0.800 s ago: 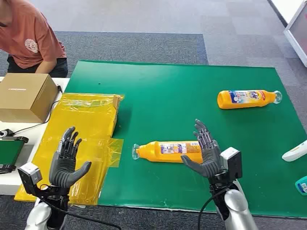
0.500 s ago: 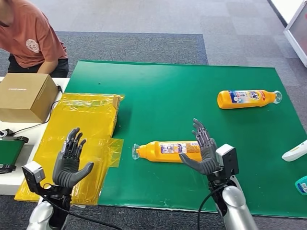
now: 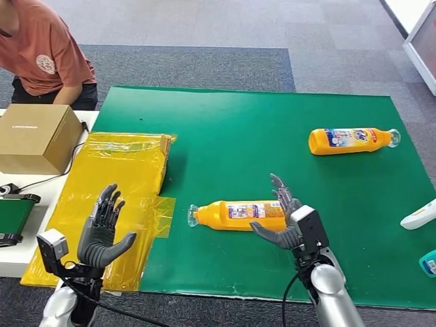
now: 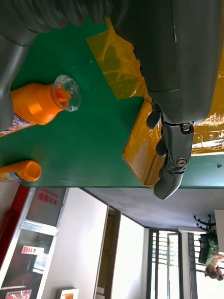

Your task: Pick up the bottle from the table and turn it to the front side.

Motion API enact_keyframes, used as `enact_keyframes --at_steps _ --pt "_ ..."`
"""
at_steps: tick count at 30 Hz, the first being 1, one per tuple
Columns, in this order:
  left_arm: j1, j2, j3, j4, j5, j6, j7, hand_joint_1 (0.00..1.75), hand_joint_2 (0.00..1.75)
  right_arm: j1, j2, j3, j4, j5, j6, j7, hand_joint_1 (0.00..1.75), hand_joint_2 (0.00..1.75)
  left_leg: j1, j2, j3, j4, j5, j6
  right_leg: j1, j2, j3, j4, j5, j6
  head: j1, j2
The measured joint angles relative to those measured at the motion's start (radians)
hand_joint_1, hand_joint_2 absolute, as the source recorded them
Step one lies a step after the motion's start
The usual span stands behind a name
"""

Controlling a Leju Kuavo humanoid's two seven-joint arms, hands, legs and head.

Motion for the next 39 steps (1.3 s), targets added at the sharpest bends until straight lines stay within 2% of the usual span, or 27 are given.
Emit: enact_keyframes --at_steps 3,8,11,14,20,27,28,31,32,39 --pt "0.0 0.0 0.0 0.001 -0.006 0.001 0.006 0.0 1.75 -0.012 0.0 0.01 0.013 0.106 -0.053 0.033 0.0 1.75 0.0 0.0 0.0 0.0 0.0 0.0 0.0 0.0 0.0 0.0 0.0 0.0 0.0 0.0" --pt "0.001 -0.004 0.0 0.0 -0.037 0.01 0.033 0.0 1.75 -0.042 -0.006 0.074 0.055 0.495 -0.206 0.177 0.0 1.75 0.0 0.0 0.0 0.0 0.0 0.0 0.0 0.0 0.0 0.0 0.0 0.0 0.0 0.0" --pt "0.001 -0.009 0.0 -0.006 -0.06 0.01 0.051 0.0 1.75 -0.062 -0.013 0.122 0.095 0.701 -0.252 0.254 0.0 1.75 0.0 0.0 0.0 0.0 0.0 0.0 0.0 0.0 0.0 0.0 0.0 0.0 0.0 0.0" --pt "0.0 -0.014 -0.002 -0.019 -0.065 -0.003 0.06 0.0 1.75 -0.083 -0.017 0.161 0.15 0.843 -0.277 0.294 0.0 1.75 0.0 0.0 0.0 0.0 0.0 0.0 0.0 0.0 0.0 0.0 0.0 0.0 0.0 0.0" --pt "-0.004 -0.016 -0.02 -0.065 -0.029 -0.059 0.061 0.0 1.75 -0.149 -0.02 0.221 0.281 1.005 -0.292 0.317 0.0 1.75 0.0 0.0 0.0 0.0 0.0 0.0 0.0 0.0 0.0 0.0 0.0 0.0 0.0 0.0" --pt "-0.006 -0.015 -0.045 -0.132 0.007 -0.106 0.053 0.0 1.75 -0.229 -0.02 0.264 0.392 1.05 -0.273 0.309 0.0 1.75 0.0 0.0 0.002 0.0 0.001 -0.001 0.0 0.0 0.001 0.0 0.001 0.0 0.0 0.0" --pt "-0.006 -0.014 -0.048 -0.141 0.01 -0.111 0.051 0.0 1.75 -0.238 -0.02 0.268 0.401 1.051 -0.267 0.306 0.08 1.75 0.0 0.0 0.002 0.0 0.001 -0.001 0.0 0.0 0.001 0.0 0.001 0.0 0.0 0.0" --pt "-0.006 -0.009 -0.061 -0.168 0.011 -0.122 0.042 0.0 1.75 -0.256 -0.02 0.278 0.416 1.045 -0.242 0.294 1.39 1.75 0.0 0.0 0.003 0.0 0.001 -0.001 0.0 0.0 0.002 0.0 0.001 -0.001 0.0 0.0" --pt "-0.005 -0.007 -0.064 -0.176 0.01 -0.124 0.039 0.0 1.75 -0.26 -0.02 0.28 0.417 1.037 -0.232 0.287 1.75 1.75 0.0 0.0 0.003 0.0 0.001 -0.001 0.0 0.0 0.002 0.0 0.001 -0.001 0.0 0.0" --pt "0.002 0.0 -0.081 -0.214 0.002 -0.128 0.028 0.0 1.75 -0.264 -0.025 0.282 0.396 0.944 -0.197 0.238 1.75 1.75 0.0 0.0 0.004 0.0 0.001 -0.001 0.0 0.0 0.003 0.0 0.002 -0.001 0.0 0.0"
